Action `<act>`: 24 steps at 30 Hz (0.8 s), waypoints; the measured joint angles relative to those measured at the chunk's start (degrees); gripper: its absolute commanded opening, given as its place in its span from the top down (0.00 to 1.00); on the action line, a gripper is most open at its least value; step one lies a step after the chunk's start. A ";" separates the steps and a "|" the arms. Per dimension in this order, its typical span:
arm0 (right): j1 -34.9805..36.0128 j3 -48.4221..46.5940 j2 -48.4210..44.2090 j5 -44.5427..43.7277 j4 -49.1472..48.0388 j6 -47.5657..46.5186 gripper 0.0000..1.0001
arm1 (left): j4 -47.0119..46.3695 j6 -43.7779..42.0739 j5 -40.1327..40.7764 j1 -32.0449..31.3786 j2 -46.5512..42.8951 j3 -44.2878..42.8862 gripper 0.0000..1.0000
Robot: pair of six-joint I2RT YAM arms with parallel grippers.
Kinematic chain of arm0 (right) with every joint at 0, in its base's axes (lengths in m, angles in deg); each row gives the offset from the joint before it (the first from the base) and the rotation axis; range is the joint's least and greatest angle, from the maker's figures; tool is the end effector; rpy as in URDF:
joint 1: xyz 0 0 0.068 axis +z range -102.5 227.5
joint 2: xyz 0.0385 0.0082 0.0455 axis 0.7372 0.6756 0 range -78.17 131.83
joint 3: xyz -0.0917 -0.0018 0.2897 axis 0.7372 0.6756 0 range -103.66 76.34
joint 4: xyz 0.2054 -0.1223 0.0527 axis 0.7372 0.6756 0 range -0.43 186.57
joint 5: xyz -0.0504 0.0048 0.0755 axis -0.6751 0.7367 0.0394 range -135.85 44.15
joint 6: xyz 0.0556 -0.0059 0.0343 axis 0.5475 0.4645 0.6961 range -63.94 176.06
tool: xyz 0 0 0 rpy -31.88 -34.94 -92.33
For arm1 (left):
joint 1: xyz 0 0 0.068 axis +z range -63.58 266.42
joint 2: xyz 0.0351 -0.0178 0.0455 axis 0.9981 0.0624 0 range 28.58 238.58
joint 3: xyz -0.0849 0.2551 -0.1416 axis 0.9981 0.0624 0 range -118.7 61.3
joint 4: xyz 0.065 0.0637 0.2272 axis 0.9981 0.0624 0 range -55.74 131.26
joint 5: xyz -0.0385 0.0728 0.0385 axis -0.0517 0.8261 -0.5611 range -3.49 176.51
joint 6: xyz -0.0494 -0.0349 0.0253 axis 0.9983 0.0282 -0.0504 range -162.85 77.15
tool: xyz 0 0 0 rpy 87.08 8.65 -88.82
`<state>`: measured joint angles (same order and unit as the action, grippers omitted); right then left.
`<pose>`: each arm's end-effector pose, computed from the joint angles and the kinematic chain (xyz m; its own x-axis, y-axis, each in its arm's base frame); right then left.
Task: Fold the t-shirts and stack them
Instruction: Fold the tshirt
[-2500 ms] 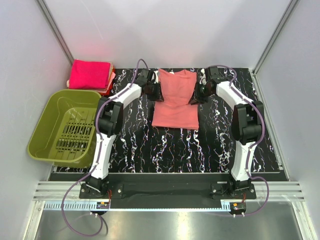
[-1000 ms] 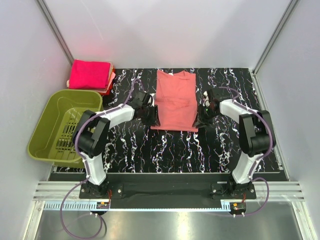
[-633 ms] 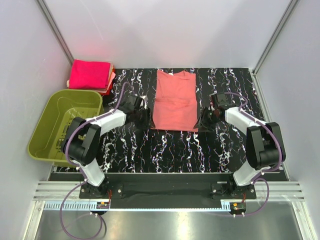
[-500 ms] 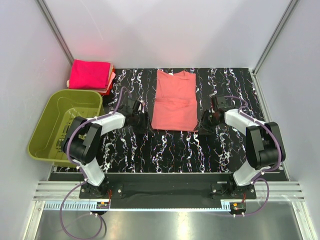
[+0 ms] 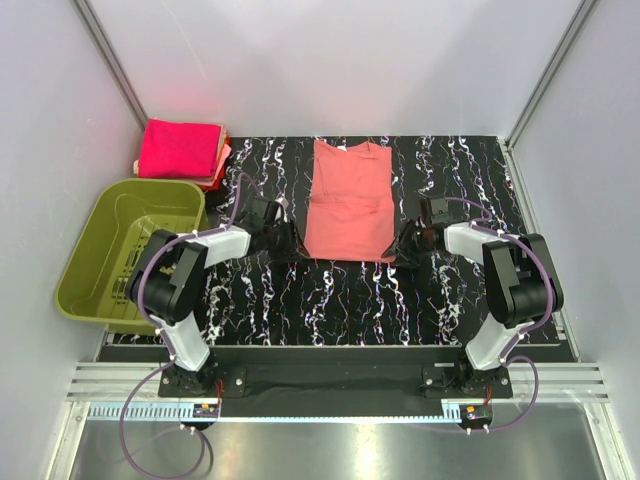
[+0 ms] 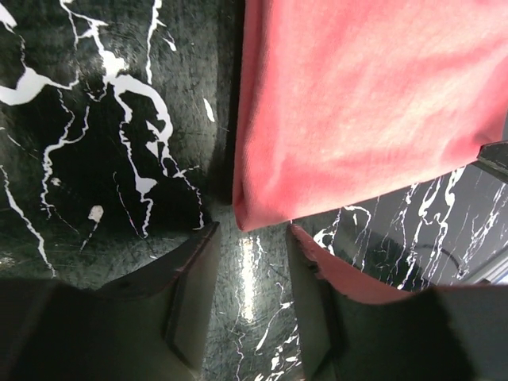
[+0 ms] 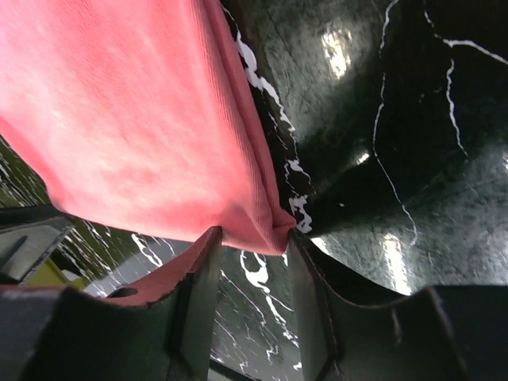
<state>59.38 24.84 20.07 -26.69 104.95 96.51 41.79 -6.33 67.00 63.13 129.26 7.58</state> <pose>0.3088 0.0823 0.1737 -0.8819 0.4407 -0.1677 0.2989 0.7975 0.5241 0.3100 -0.1521 0.1796 -0.9287 -0.2107 -0.3050 -0.0021 0.8257 -0.5641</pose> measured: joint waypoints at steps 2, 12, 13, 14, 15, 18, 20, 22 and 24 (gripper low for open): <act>0.00 0.42 0.00 0.02 -1.11 0.46 0.55 | -0.31 0.04 0.00 0.02 0.28 0.00 0.61; 0.00 3.67 -1.53 -0.98 -4.15 1.53 0.84 | -1.27 -0.31 -0.85 0.04 1.27 0.26 1.00; 0.00 4.24 -1.88 -1.14 -4.26 1.57 0.97 | -1.36 -0.44 -1.18 0.04 1.27 0.42 1.00; 0.00 4.79 -2.29 -1.33 -4.28 1.33 1.00 | -1.57 -0.46 -1.51 -0.04 1.18 0.63 1.00; 0.00 5.33 -2.82 -1.51 -4.22 1.36 1.00 | -1.70 -0.48 -1.62 -0.26 0.90 0.94 1.00; 0.00 7.06 -5.11 -2.10 -3.26 0.68 1.00 | -1.60 -0.48 -1.73 -1.46 -0.83 2.54 1.00; 0.00 8.13 -7.30 -2.64 -1.66 -0.11 1.00 | -0.92 -0.48 -1.68 -2.80 -2.75 3.76 1.00; 0.00 9.11 -10.49 -3.50 0.68 -1.03 1.00 | -0.52 -0.48 -1.55 -4.28 -5.68 5.40 1.00; 0.00 9.70 -13.55 -3.69 2.64 -1.57 1.00 | -0.37 -0.44 -1.40 -5.70 -9.03 7.41 1.00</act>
<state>59.38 34.54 6.52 -30.38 107.59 94.93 41.42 -6.77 65.60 57.43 120.23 14.99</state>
